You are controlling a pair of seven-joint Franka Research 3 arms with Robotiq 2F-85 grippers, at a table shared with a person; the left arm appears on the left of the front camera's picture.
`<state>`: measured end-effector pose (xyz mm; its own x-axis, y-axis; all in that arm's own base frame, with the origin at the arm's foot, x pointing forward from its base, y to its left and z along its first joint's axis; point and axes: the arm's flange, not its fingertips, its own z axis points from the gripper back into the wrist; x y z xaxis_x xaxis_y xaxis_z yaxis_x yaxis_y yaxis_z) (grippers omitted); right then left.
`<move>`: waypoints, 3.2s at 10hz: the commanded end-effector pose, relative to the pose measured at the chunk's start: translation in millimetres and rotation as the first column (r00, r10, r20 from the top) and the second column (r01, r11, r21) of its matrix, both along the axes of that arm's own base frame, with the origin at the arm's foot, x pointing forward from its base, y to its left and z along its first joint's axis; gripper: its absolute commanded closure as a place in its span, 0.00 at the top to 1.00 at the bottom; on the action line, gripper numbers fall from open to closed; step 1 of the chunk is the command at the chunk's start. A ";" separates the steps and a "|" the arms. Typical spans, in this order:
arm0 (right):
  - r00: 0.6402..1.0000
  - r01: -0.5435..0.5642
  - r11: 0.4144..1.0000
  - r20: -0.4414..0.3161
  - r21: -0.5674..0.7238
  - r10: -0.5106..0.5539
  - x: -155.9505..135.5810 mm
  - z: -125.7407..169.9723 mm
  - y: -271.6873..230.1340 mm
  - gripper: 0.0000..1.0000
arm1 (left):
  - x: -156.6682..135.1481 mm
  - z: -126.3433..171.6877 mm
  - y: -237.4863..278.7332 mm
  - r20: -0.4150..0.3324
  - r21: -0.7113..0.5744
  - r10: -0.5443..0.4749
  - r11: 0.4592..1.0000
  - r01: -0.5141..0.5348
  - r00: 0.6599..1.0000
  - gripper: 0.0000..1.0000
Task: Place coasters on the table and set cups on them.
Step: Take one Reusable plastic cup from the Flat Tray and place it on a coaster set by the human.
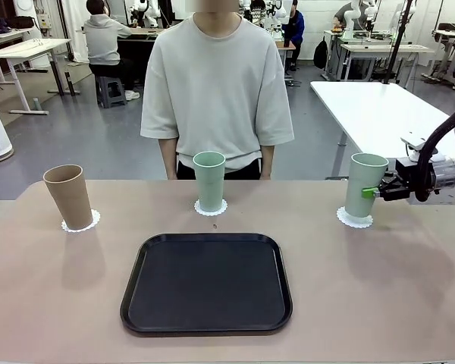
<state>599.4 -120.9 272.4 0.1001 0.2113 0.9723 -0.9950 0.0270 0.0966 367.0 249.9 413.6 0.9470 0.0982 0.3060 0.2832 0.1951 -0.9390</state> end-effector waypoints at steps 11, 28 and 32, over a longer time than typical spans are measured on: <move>0.999 -0.027 0.999 0.030 0.019 0.026 -3.0 -3.7 -2.1 0.85 | -0.3 2.1 0.3 -0.004 0.000 0.008 1.000 -0.008 1.000 1.00; 0.995 -0.065 0.998 0.076 -0.001 0.065 0.5 -20.7 -0.1 0.85 | -0.3 2.1 0.3 -0.004 0.000 0.008 1.000 -0.008 1.000 1.00; 0.996 -0.063 0.998 0.070 0.000 0.063 2.1 -22.8 -3.1 0.85 | -0.3 2.1 0.3 -0.004 0.000 0.008 1.000 -0.008 1.000 1.00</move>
